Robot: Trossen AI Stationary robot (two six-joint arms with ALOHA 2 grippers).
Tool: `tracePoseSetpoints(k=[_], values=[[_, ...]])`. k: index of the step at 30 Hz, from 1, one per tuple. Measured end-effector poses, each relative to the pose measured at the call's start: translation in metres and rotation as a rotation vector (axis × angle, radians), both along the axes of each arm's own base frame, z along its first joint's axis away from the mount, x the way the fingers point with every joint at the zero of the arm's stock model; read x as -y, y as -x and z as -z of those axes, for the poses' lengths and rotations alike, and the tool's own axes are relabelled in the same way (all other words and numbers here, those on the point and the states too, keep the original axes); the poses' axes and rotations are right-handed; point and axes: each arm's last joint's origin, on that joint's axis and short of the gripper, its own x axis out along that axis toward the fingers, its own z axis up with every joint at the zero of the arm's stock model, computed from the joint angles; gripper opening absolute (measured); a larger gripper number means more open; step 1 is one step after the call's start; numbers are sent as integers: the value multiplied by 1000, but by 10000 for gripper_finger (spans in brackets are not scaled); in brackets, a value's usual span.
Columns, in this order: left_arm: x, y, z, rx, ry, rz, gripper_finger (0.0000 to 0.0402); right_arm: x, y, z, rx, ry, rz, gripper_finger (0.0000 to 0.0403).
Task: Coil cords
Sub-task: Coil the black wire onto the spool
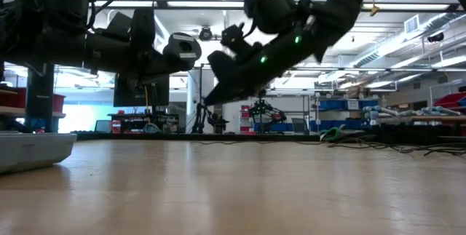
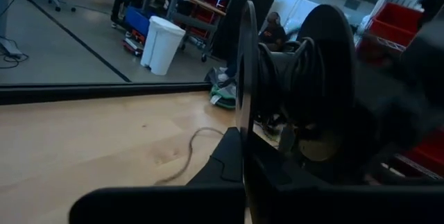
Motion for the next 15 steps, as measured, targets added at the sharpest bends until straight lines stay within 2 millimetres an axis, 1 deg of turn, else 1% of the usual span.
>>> tracePoseSetpoints(k=[2, 5, 7, 10, 13, 15], values=[[0, 1, 1, -13, -2, 11, 0, 4, 8, -16, -32, 29, 39, 1], [0, 1, 8, -82, -9, 20, 0, 10, 19, -42, -27, 48, 55, 1], [1, 1, 12, -121, 1, 30, 0, 12, 26, -61, 16, 50, 45, 0], [1, -2, 17, -175, 13, 36, 0, 14, 32, -86, 116, 8, -37, 0], [2, -10, 15, -211, 2, 36, 0, 13, 32, -99, 210, -27, -96, 0], [3, -16, 14, -252, -13, 36, 0, 11, 30, -97, 222, -33, -117, 0]])
